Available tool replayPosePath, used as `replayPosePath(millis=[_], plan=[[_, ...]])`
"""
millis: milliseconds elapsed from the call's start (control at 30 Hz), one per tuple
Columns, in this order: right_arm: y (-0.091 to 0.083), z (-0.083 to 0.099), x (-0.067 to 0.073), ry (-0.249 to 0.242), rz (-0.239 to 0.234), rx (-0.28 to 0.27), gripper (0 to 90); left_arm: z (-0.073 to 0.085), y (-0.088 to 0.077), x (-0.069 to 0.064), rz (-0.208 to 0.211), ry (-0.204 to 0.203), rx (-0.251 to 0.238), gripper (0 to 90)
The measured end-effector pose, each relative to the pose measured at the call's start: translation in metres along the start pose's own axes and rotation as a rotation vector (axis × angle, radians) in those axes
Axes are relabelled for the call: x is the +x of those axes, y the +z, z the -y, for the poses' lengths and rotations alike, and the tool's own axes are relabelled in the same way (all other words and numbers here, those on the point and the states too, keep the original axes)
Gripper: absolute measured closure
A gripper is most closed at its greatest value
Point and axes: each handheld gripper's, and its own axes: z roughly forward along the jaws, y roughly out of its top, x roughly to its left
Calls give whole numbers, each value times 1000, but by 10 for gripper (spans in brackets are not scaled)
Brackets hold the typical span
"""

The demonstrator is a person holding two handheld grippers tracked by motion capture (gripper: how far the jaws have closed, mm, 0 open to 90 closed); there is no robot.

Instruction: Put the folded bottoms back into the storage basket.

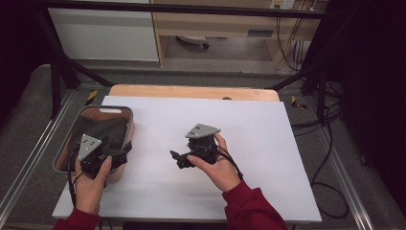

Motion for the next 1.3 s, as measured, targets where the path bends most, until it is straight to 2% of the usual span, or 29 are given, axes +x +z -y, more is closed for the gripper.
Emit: replayPosePath(millis=[67, 267, 333, 800, 1300], plan=[[-3, 1, -4, 8, 15, -5, 51, 0, 0, 0, -10, -7, -7, 94], [-15, 2, -17, 21, 64, -23, 18, 2, -2, -1, 12, 2, -15, 67], [-19, 2, -21, 22, 81, -29, 22, 4, -3, -2, -2, 15, -16, 68], [-53, 2, -49, 53, 131, -95, 29, 7, -6, 1, 12, -5, -30, 73], [-78, 7, -67, 87, 173, -154, 17, 8, -6, 4, 15, -22, -40, 53]])
